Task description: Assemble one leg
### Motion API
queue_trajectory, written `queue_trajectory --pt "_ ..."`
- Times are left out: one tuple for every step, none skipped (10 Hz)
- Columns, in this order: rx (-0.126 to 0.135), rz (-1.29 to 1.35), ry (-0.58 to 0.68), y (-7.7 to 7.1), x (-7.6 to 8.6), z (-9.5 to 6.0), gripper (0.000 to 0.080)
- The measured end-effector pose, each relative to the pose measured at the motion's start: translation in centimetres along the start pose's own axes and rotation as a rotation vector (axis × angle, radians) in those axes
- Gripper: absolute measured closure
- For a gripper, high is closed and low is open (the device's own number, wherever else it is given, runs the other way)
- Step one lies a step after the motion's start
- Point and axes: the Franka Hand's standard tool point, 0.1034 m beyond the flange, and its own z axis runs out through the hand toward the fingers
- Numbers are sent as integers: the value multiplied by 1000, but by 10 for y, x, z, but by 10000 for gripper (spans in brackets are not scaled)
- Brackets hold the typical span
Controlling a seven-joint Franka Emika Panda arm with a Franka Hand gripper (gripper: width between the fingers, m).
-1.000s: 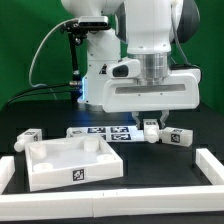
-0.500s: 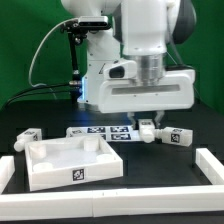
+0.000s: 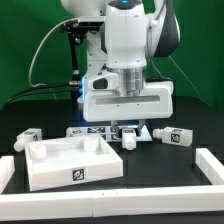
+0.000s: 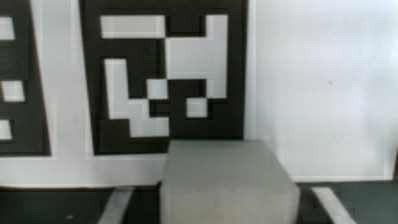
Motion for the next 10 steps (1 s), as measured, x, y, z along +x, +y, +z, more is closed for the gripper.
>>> queue_trajectory --pt "0 0 0 0 0 0 490" --pt "1 -3 -4 0 0 -1 298" --pt "6 -12 -24 1 -2 -10 298" --pt "15 -22 -37 5 0 -27 184" --pt "22 -32 -39 9 4 -44 157" --pt "27 -49 -49 18 9 -58 157" --pt "28 -49 -41 28 22 -71 151" --pt "24 -41 -38 37 27 -69 151" --pt "26 -31 -53 47 35 -70 150" --pt "22 -29 -34 56 52 -74 150"
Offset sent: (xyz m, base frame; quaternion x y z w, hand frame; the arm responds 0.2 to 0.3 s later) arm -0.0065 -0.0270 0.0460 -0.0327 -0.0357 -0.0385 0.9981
